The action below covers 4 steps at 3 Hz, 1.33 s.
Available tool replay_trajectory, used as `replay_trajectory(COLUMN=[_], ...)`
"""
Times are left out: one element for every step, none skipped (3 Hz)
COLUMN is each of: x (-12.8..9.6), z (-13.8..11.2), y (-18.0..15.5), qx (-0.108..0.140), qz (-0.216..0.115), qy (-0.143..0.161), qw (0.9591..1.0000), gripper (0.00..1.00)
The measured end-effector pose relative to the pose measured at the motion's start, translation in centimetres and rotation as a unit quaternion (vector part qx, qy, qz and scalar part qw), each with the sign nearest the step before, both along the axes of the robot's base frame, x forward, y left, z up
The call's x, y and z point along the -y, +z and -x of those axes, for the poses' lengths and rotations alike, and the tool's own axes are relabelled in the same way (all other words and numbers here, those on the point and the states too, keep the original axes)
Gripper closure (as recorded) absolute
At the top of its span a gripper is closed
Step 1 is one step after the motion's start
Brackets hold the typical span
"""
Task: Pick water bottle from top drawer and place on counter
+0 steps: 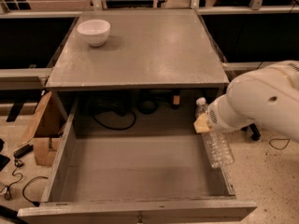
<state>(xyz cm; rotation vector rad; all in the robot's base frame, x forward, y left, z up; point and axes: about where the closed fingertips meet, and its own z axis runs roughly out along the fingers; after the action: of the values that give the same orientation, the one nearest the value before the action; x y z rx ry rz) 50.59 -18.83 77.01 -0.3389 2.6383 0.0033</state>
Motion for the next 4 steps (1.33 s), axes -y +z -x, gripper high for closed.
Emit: replay_trajectory(x=[2.9, 4.2, 4.6, 5.1], z=[-1.6, -2.6, -3.3, -3.8], y=[6.9, 13.6, 18.8, 21.4], qx=[0.076, 0.148, 0.207, 0.255], qz=[-0.04, -0.084, -0.129, -0.189], qy=[-0.001, 0.009, 0.032, 0.053], qw=[0.9963, 0.9853, 0.9692, 0.9468], gripper=[1.0, 1.0, 1.0, 1.0])
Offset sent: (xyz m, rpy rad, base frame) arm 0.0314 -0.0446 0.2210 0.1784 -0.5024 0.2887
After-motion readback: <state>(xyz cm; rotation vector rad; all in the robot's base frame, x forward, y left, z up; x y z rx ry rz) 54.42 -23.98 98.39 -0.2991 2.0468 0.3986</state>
